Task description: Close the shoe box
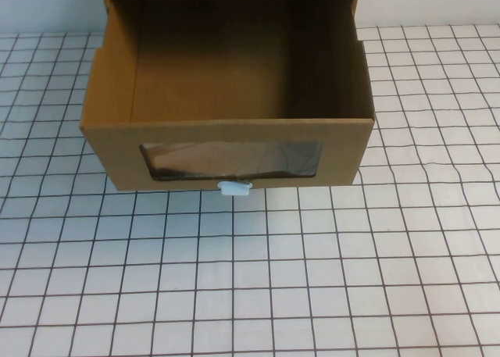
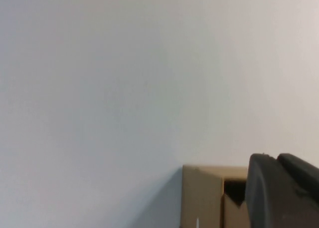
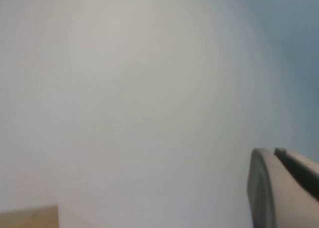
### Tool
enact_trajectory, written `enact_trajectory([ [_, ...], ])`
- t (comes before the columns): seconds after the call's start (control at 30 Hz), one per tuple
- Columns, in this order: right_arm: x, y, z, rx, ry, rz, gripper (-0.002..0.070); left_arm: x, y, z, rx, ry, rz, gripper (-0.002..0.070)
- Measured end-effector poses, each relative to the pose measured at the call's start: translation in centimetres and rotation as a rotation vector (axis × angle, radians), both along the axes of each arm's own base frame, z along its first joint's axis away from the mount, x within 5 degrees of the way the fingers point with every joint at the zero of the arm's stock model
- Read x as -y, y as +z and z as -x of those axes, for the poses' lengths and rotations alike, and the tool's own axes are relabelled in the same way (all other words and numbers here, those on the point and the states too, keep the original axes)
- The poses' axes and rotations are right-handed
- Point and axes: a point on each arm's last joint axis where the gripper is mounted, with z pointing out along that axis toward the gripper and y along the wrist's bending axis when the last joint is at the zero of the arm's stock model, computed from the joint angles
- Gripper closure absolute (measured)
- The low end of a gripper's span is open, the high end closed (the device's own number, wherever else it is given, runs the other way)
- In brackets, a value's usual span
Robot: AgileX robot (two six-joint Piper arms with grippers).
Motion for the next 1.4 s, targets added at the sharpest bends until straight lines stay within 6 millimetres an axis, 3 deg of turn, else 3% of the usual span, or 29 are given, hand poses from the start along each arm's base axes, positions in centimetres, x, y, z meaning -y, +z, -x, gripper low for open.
enact_trajectory([
  [0.17,-0.1,1.8,1.5,0.25,-0.047,0.075,0.069,-0.1,1.5,1.1,0.196,-0.035,0.071,0.0677],
  [0.27,-0.9,3.5,2.3,0.341,0.03,0.108,0.069,-0.3,2.7,1.9,0.322,-0.052,0.121,0.0677],
  [0.37,-2.1,6.9,3.9,0.439,0.117,0.214,0.0689,-0.5,5.1,3.0,0.41,-0.06,0.146,0.0677],
  [0.57,-4.5,14.9,9.3,0.667,0.238,0.473,0.069,-1.0,11.8,6.8,0.611,-0.073,0.174,0.0678],
  [0.73,-5.3,20.7,10.8,0.719,0.308,0.537,0.0689,-1.3,16.5,8.9,0.721,-0.078,0.179,0.0677],
  [0.9,-4.9,25.5,8.8,0.631,0.271,0.498,0.069,-1.1,20.0,8.8,0.691,-0.051,0.13,0.0677],
  [1.1,-2.3,29.3,3.9,0.279,0.058,0.316,0.069,-0.7,20.7,5.4,0.413,-0.012,0.068,0.0677],
  [1.23,-0.2,28.2,-0.7,-0.059,-0.055,0.137,0.0689,-0.4,18.9,2.4,0.097,0.001,0.024,0.0678],
  [1.4,1.4,24.3,-4.9,-0.498,-0.14,-0.097,0.069,-0.2,15.7,0.1,-0.292,0.014,-0.029,0.0677],
])
